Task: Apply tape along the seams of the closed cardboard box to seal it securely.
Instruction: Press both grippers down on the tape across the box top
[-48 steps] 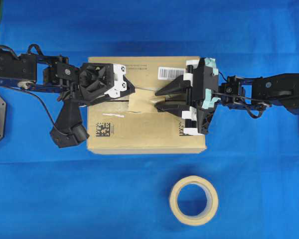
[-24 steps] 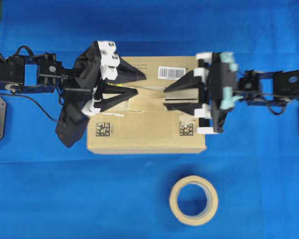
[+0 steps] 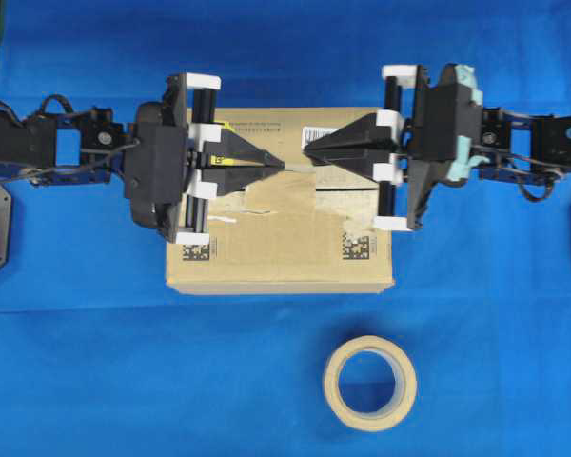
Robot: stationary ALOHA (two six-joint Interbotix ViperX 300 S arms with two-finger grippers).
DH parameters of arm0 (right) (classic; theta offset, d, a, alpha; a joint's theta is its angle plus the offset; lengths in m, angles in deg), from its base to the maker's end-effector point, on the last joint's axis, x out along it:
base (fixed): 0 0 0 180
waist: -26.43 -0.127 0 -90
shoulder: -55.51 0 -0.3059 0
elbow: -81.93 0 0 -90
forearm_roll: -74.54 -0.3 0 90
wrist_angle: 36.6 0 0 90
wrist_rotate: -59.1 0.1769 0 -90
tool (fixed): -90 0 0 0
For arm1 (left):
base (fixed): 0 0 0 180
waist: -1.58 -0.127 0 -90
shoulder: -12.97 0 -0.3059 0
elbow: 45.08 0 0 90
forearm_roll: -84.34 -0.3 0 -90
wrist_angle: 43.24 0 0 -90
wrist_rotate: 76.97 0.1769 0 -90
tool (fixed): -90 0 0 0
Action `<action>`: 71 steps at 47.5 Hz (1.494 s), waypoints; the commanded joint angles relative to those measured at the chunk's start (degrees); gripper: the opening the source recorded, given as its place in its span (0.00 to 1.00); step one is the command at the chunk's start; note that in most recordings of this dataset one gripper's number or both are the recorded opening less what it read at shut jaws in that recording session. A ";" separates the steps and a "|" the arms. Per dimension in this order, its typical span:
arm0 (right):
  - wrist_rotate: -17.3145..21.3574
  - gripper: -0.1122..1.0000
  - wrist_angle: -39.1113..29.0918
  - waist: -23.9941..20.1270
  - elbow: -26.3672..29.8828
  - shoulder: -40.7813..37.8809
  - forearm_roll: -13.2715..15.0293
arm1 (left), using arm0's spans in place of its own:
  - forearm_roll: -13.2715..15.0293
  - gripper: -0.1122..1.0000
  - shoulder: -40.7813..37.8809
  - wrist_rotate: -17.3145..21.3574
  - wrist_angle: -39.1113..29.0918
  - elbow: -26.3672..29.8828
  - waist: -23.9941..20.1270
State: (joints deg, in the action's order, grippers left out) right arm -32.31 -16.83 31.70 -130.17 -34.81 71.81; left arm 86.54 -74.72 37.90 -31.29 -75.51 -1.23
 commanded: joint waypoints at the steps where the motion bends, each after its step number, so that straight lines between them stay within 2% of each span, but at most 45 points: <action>1: -0.09 0.09 0.62 0.44 2.29 -1.05 0.09 | -0.09 0.10 -0.79 -0.88 1.76 0.62 0.35; 16: -0.18 0.09 0.97 0.44 6.50 -8.53 0.00 | 0.09 0.10 -6.42 -5.45 5.36 1.41 0.62; 27: 0.62 0.09 1.93 0.35 7.12 -11.95 -0.35 | 0.09 0.10 -9.49 -8.09 6.68 0.18 -0.70; 44: 0.79 0.09 2.02 -1.76 4.31 -14.33 -3.52 | 0.18 0.10 -10.90 -16.00 10.81 -7.29 -1.93; 51: 0.88 0.09 2.02 -2.81 3.16 -14.68 -4.57 | 0.79 0.10 -10.46 -17.31 12.22 -10.28 -1.93; 61: 0.88 0.09 1.67 -3.60 0.62 -14.50 -7.56 | 0.88 0.10 -10.81 -20.48 12.30 -12.66 -1.93; 71: 0.88 0.09 1.05 -4.22 -2.37 -12.83 -8.53 | 0.88 0.10 -10.81 -21.80 12.30 -15.38 -1.93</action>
State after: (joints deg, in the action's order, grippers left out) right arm -31.61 -14.89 28.54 -130.96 -48.96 63.81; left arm 87.16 -85.01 16.90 -18.55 -88.79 -2.82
